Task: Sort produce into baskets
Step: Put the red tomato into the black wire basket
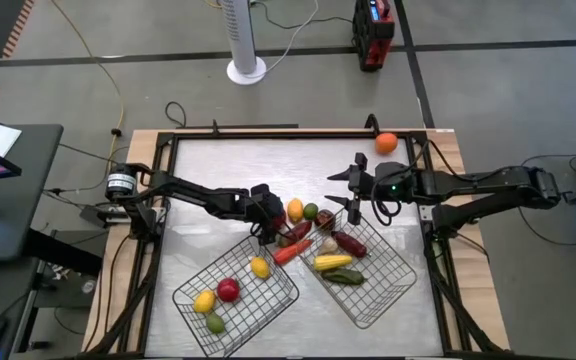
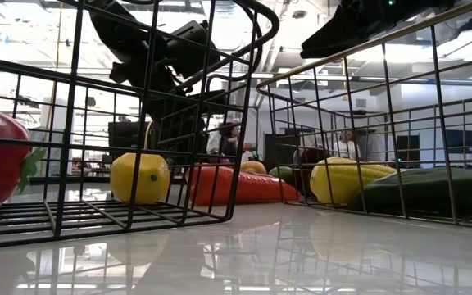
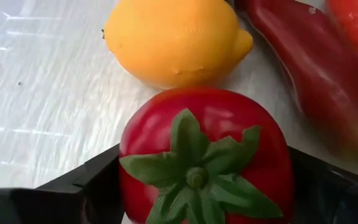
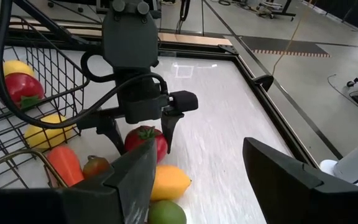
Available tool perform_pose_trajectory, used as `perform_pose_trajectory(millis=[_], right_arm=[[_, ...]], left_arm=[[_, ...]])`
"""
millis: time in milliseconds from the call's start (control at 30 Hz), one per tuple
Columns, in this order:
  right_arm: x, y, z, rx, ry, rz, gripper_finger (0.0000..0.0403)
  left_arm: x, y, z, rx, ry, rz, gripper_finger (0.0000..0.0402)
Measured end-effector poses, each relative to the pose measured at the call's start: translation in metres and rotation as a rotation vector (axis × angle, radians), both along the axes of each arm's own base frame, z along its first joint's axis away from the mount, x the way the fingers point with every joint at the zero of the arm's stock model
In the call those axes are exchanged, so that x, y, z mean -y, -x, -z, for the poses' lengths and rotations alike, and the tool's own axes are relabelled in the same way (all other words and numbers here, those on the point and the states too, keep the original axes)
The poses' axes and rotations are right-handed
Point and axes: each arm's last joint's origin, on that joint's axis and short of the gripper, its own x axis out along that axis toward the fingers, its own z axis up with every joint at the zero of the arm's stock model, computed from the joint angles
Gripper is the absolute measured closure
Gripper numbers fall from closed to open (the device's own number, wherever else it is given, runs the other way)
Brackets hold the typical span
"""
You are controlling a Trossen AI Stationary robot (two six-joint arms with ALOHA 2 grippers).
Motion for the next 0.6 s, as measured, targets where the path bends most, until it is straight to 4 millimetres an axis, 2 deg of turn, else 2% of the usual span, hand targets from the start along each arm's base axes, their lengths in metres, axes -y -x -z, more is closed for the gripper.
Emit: perform_pose_trajectory(millis=[100,167,300,433,500,600], right_arm=[[0.000,0.000,0.000,0.000,0.000,0.000,0.0135],[0.000,0.000,0.000,0.000,0.000,0.000,0.0135],[0.000,0.000,0.000,0.000,0.000,0.000,0.0135],[0.000,0.000,0.000,-0.001,-0.001,0.000,0.0135],[0.000,0.000,0.000,-0.002,-0.001,-0.001,0.0135],[0.000,0.000,0.000,-0.005,-0.001,-0.001,0.0135]], left_arm=[[0.000,0.001,-0.004,0.007,-0.008,0.009,0.0091],[-0.001,0.000,-0.015,0.020,-0.038,0.019,0.0087],[-0.003,0.002,-0.055,0.109,-0.126,0.012,0.0085],[-0.002,0.015,-0.102,0.241,-0.142,-0.002,0.0085],[0.002,0.024,-0.121,0.317,-0.063,0.029,0.0084],[0.016,0.035,-0.141,0.411,0.152,0.150,0.0084]])
